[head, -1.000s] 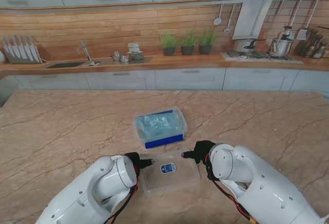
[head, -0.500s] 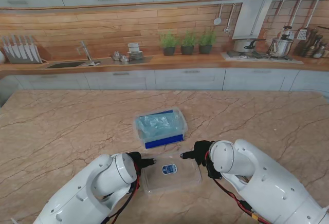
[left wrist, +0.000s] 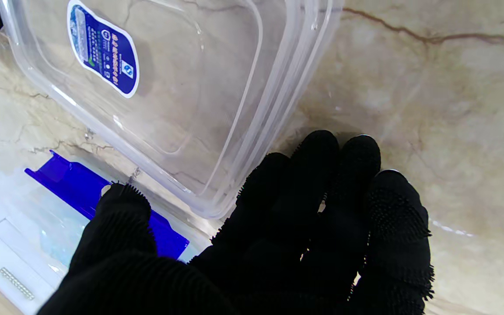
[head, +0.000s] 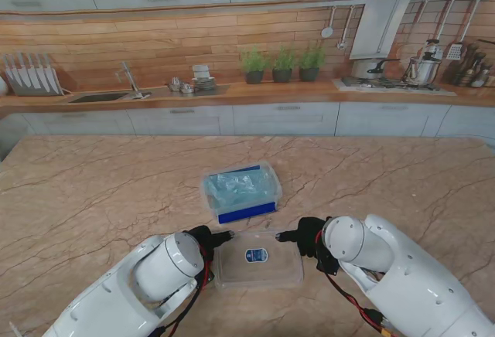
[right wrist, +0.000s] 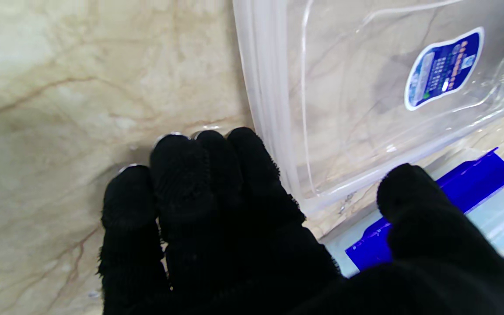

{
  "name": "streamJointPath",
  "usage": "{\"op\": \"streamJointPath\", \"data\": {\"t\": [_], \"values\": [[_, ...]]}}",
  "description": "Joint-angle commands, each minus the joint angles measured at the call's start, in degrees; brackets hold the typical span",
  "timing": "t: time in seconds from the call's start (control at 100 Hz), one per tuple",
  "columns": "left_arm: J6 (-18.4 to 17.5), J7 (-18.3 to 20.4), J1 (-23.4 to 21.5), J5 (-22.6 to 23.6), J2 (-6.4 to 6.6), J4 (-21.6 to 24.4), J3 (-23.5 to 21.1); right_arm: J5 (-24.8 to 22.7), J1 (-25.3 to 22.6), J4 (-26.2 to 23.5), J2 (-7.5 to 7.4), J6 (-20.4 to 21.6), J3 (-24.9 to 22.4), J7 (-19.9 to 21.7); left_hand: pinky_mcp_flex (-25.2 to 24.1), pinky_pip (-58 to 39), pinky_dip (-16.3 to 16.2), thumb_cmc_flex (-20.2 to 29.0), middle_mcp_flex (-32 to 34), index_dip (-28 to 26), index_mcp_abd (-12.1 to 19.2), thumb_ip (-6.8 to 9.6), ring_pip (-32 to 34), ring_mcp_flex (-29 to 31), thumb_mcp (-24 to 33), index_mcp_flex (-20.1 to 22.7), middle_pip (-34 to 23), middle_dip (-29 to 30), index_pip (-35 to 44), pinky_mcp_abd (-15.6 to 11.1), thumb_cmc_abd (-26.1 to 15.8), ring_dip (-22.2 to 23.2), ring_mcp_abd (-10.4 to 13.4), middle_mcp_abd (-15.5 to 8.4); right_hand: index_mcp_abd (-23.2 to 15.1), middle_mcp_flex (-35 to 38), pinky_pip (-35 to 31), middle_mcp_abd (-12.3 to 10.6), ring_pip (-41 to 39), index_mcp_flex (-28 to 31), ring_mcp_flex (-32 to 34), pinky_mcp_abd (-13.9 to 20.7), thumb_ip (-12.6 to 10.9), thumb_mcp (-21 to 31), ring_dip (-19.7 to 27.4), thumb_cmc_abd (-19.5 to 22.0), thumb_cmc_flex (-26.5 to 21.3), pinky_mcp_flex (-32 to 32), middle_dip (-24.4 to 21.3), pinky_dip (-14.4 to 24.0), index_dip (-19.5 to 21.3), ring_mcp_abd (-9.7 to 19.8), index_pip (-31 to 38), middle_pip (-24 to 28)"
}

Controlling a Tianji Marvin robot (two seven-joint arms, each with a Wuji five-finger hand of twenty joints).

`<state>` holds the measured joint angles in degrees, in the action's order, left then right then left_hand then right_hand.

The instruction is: Fold the bubble film and place it into the plastic crate

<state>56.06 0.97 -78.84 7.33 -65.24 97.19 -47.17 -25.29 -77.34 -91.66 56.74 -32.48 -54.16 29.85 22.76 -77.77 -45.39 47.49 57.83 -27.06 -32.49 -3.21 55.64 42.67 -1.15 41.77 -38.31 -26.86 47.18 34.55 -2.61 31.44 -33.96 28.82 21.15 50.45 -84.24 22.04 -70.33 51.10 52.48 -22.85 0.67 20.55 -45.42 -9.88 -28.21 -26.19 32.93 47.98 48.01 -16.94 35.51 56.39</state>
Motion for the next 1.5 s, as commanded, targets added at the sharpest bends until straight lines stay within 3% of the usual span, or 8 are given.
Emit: {"op": "streamJointPath", "data": {"t": [0.0, 0.3, 0.59, 1.49], "values": [[1.21, 6.61, -2.01, 4.54, -1.03, 0.14, -0.69, 1.18, -1.52, -1.19, 1.09, 0.94, 0.56, 0.15, -0.91, 1.17, 0.37, 1.01, -5.33, 0.17, 11.93, 1.21, -4.30, -2.11, -0.20, -2.00, 9.39, 4.92, -3.86, -1.46, 0.04, -1.02, -0.62, -3.55, -13.33, 0.01, -4.00, 4.86, 2.73, 1.48, -0.98, 5.20, -1.82, -1.10, 0.95, 2.07, -0.90, 2.00, -0.31, 0.66, -1.67, -4.71, -2.85, -0.97], [-0.60, 6.53, -4.09, 5.05, -0.71, 2.34, -2.66, 2.41, -4.21, -2.93, 1.91, 2.87, -2.38, -2.29, -0.77, 1.35, 0.43, 1.12, -4.06, -0.92, 12.26, 1.20, -4.73, -1.29, -0.25, -0.98, 9.86, 5.66, -3.03, -1.16, 0.04, -1.39, -0.25, -4.11, -12.72, 0.30, -3.07, 4.89, 3.63, 1.58, -1.05, 4.90, -1.96, -1.16, 1.16, 2.12, -1.35, 2.35, -1.03, 0.24, -1.25, -4.86, -2.49, -1.35], [-2.81, 6.38, -6.30, 6.15, -0.32, 5.13, -4.33, 3.39, -6.82, -5.00, 2.66, 4.90, -4.89, -4.84, -0.72, 1.38, 0.43, 1.18, -3.09, -1.39, 12.68, 1.17, -4.85, -0.68, -0.32, -0.03, 9.93, 5.96, -2.73, -1.12, 0.28, -1.60, 0.22, -4.65, -10.47, 1.39, -4.39, 5.57, 1.83, 3.75, 0.46, 5.04, -2.38, -1.65, 0.66, 2.05, -2.41, 1.32, -1.52, 0.66, -5.36, -4.73, -7.01, 0.29], [-7.59, 4.99, -10.68, 6.71, -0.32, 9.62, -8.32, 4.37, -7.90, -6.67, 2.97, 4.74, -6.36, -5.79, -0.71, 1.39, 0.42, 1.65, -1.52, -2.95, 13.95, 1.12, -5.59, -0.54, -0.26, 0.98, 10.27, 5.91, -1.91, -1.12, 0.41, -2.16, 0.15, -5.48, -11.14, 1.45, -6.35, 5.68, -0.80, 4.19, 0.93, 5.87, -2.53, -1.93, -0.33, 1.97, -2.57, 0.95, -0.62, 1.40, -5.03, -4.09, -6.61, 2.08]]}}
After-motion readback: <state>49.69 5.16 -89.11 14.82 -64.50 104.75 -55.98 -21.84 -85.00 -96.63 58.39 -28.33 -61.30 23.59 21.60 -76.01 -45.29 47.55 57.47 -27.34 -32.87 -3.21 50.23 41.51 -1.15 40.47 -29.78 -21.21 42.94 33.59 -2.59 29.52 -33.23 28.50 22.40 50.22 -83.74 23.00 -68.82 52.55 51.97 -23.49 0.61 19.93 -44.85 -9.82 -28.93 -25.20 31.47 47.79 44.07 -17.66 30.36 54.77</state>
